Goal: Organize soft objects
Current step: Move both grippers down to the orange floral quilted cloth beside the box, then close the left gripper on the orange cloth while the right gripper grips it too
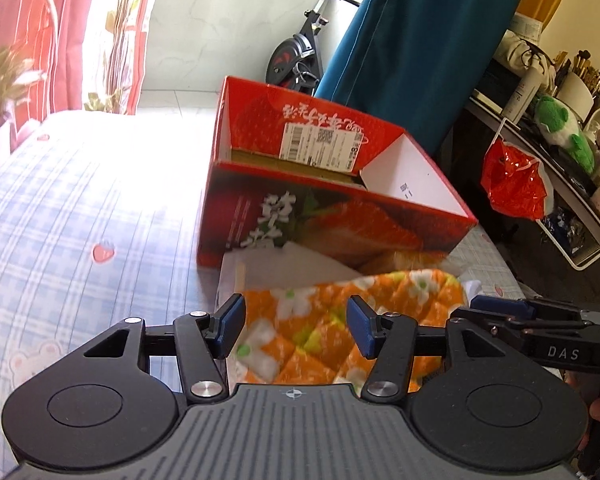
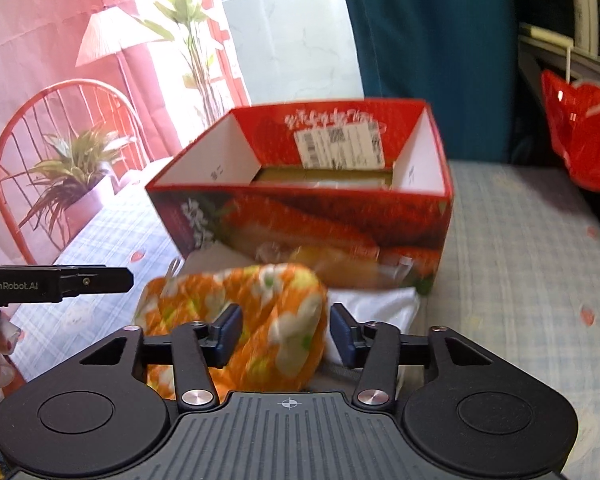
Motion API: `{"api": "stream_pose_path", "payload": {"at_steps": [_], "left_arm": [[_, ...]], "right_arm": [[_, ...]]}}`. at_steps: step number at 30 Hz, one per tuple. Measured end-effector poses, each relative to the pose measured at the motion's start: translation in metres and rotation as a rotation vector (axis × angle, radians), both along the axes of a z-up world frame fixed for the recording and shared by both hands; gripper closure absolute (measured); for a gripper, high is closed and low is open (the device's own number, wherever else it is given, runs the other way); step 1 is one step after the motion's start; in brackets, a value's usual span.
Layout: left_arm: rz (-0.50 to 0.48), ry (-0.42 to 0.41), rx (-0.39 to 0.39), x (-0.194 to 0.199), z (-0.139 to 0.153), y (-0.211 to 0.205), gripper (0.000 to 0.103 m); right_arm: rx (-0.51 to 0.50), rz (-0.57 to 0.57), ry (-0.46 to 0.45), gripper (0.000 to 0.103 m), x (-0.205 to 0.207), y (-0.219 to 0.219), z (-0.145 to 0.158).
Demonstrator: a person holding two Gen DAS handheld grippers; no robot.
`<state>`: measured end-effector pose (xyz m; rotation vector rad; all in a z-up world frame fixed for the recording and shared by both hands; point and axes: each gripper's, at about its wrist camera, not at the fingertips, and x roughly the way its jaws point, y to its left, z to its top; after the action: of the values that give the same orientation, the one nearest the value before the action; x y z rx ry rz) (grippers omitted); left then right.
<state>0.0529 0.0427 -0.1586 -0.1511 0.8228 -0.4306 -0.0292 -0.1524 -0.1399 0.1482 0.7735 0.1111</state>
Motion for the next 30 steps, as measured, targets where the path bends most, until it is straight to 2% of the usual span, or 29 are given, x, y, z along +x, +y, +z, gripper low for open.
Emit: {"api": "stream_pose_path", "payload": {"at_steps": [5,10,12,18,22,30], "left_arm": [[0.016,0.033,-0.022,-0.005,-0.014,0.005,0.045],[0.036,0.069,-0.028,-0.007,-0.026,0.010,0.045],[0.047,0.083,-0.031,-0.005,-0.030,0.011,0.045],[0.070,0.126,-0.043,0.002,-0.042,0.014,0.044],[0.089,0.154,-0.060,0.005,-0.050,0.017,0.039],[0.105,0.220,-0.130,0.010,-0.068,0.022,0.036]], "right_arm": [[0.002,0.004,0.031,0.058,0.001,0.004,-0.014],[-0.025,0.004,0.032,0.076,0.007,0.005,-0.023],[-0.022,-0.002,0.031,0.078,0.009,0.003,-0.026],[-0.010,-0.008,0.043,0.080,0.012,-0.004,-0.037],[0.002,-0.013,0.055,0.081,0.015,-0.006,-0.042],[0.004,-0.009,0.064,0.081,0.019,-0.006,-0.050]]}}
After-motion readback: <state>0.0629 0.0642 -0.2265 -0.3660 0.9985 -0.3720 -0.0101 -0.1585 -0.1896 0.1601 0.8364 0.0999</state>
